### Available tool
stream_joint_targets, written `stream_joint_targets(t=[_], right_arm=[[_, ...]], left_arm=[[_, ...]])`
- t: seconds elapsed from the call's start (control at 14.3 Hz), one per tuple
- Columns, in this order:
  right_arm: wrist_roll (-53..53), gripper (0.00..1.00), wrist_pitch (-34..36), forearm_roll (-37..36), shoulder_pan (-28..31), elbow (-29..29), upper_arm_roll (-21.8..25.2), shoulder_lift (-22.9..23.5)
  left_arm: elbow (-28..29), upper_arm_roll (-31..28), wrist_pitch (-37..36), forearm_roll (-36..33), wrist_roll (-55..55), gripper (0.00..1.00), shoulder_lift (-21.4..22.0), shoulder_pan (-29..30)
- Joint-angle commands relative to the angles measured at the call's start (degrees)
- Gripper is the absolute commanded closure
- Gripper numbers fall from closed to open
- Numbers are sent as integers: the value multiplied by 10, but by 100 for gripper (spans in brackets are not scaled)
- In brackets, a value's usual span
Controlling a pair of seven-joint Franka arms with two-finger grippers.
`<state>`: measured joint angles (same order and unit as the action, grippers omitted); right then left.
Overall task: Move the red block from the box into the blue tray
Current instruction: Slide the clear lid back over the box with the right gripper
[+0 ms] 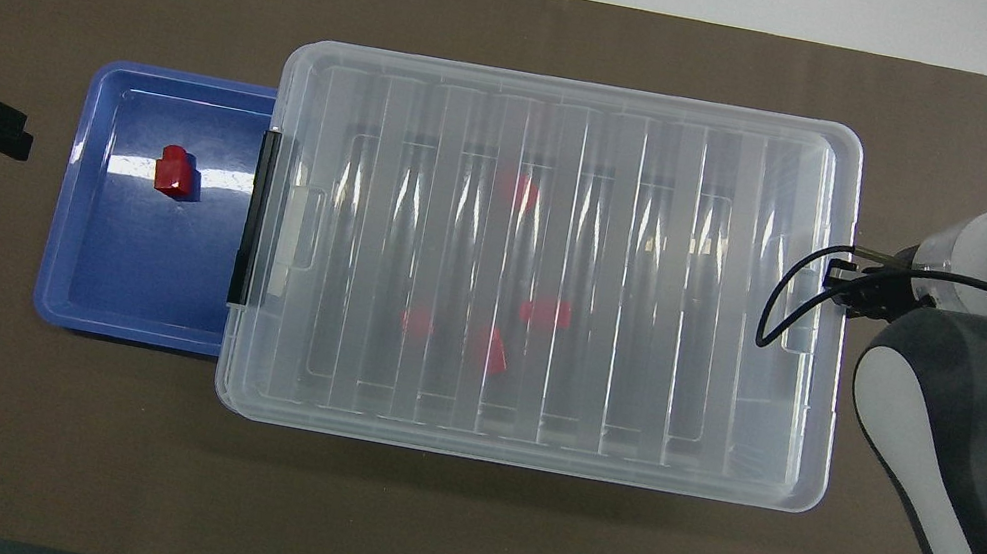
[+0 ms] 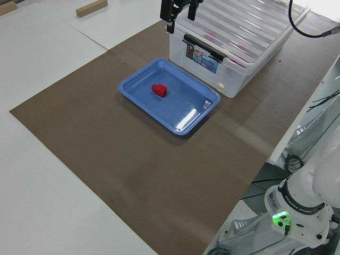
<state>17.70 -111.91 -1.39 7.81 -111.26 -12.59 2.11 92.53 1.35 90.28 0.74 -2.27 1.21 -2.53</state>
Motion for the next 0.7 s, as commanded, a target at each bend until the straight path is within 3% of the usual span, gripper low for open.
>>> stream_joint_targets(t=[0.0, 0.56, 0.63], right_arm=[[12, 100, 16, -3, 4, 0, -8, -4], [-94, 100, 220, 7, 4, 178, 57, 4], [-94, 88, 246, 7, 4, 194, 57, 1]], left_arm=[[19, 0, 9, 7, -6, 0, 17, 5], [19, 0, 9, 7, -6, 0, 16, 5], [19, 0, 9, 7, -6, 0, 16, 5]])
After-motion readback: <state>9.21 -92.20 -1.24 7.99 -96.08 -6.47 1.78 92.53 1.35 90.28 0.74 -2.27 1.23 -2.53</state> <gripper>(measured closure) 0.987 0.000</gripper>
